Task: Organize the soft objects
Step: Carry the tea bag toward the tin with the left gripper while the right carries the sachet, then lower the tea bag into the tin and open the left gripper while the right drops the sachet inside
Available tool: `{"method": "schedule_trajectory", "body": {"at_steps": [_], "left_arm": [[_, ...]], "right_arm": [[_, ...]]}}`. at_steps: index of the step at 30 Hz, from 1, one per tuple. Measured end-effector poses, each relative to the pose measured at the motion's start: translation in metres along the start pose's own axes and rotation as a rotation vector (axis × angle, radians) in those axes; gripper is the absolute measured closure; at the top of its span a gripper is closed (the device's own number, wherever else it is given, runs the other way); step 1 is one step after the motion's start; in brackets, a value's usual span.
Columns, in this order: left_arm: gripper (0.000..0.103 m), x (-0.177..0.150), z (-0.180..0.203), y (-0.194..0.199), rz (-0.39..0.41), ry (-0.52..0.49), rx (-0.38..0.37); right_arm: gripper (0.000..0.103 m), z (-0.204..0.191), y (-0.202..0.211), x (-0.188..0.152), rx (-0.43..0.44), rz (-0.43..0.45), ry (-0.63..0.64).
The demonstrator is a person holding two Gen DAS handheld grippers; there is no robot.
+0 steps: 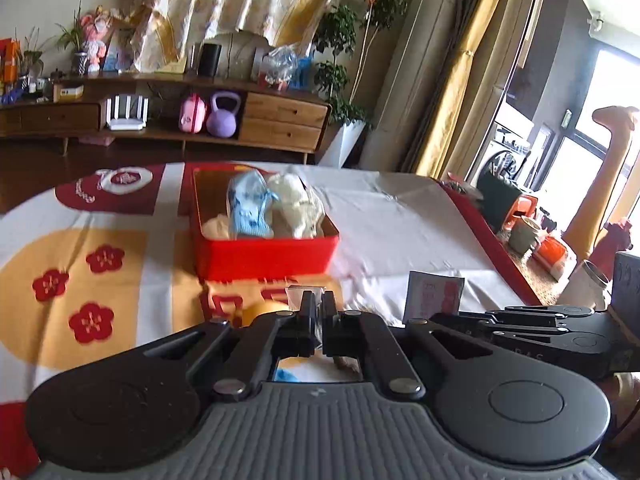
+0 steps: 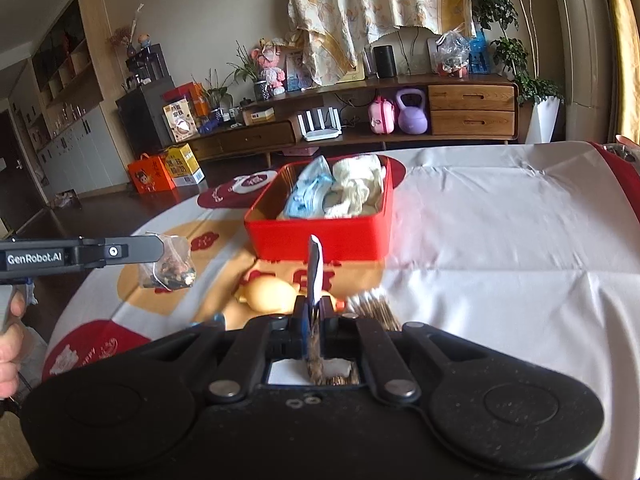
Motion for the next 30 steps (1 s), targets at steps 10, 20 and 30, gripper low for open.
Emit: {"method": "schedule_trajectory", "body": {"at_steps": [10,20,30], "left_arm": [[0.100,0.045,-0.027,-0.049,0.017,-0.031,0.057],[0.100,0.109,-0.057,-0.114,0.054,-0.093,0.135],[0.100,0.121,-0.076,-0.190,-0.005,-0.138,0.208]], "right_arm": [[0.098,0.010,-0.042,0.053,0.017,-0.003,0.028],[0.098,0.010,-0.104,0.094,0.025,-0.016,0.086],[0.098,0.017,-0.166,0.092,0.034,-0.118,0.065]]}}
Point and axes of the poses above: each gripper's, at about its wrist camera, not at the fingertips, and y roughly against the way its jaws point, z to its right, x to its top, the point moved 7 cm from there along -y, roughly the way its jaws point, and after that the axes turned 2 degrees about z, right-handed, at the moved point
